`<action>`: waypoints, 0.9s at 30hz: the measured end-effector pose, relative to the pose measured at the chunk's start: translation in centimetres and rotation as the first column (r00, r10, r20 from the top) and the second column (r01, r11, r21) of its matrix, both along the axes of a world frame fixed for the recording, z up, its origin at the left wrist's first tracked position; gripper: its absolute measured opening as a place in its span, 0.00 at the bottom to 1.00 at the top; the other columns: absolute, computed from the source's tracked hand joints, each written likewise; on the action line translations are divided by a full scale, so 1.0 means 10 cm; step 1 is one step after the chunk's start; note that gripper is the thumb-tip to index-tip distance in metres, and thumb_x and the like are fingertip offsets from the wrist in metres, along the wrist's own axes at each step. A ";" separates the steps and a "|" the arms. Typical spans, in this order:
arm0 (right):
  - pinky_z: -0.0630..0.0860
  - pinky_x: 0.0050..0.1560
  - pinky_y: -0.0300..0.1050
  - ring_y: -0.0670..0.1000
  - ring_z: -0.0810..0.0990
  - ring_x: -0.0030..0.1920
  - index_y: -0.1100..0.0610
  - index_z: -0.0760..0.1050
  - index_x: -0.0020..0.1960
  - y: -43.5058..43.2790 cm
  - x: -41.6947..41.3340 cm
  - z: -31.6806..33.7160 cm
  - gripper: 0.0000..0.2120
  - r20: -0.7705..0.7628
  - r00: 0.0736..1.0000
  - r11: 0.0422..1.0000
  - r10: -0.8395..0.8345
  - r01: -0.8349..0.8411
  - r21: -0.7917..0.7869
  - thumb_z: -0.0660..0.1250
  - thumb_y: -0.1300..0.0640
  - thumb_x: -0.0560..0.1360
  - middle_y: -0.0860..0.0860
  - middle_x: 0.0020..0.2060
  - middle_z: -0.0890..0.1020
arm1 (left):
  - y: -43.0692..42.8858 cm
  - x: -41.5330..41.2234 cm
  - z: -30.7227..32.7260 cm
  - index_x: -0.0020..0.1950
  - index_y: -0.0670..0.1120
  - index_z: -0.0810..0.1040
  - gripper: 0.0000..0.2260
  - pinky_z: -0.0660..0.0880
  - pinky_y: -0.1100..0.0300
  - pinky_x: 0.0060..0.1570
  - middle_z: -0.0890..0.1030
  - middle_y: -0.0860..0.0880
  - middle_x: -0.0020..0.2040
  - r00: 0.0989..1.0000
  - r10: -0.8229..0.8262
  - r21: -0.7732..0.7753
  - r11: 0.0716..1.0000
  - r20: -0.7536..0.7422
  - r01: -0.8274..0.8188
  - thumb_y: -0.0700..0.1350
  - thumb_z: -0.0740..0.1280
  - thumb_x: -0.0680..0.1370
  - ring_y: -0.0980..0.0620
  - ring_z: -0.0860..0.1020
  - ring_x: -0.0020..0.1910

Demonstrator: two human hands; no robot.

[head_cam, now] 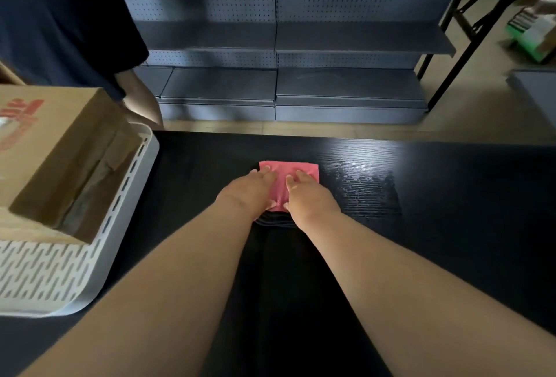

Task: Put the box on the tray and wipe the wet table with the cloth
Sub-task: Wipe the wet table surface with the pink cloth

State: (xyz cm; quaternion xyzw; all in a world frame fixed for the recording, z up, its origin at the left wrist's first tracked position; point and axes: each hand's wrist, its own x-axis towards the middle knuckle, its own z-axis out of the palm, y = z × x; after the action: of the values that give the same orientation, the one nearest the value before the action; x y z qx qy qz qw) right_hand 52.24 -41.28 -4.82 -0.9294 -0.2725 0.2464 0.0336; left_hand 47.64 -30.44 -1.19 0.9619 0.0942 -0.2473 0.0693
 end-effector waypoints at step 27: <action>0.63 0.74 0.53 0.54 0.49 0.79 0.53 0.47 0.79 -0.19 -0.51 0.11 0.31 0.028 0.999 0.999 -0.045 0.044 0.018 0.58 0.59 0.81 0.51 0.79 0.48 | -0.06 -0.35 -0.18 0.79 0.48 0.49 0.31 0.61 0.49 0.73 0.48 0.49 0.80 0.999 -0.030 -0.012 0.999 0.041 0.030 0.48 0.62 0.81 0.47 0.51 0.78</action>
State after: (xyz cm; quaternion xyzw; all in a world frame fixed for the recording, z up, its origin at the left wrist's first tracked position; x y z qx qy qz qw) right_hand 47.10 -43.20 -3.72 -0.9383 -0.2543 0.2301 0.0433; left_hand 44.16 -31.07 -2.99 0.9676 0.0769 -0.2291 0.0734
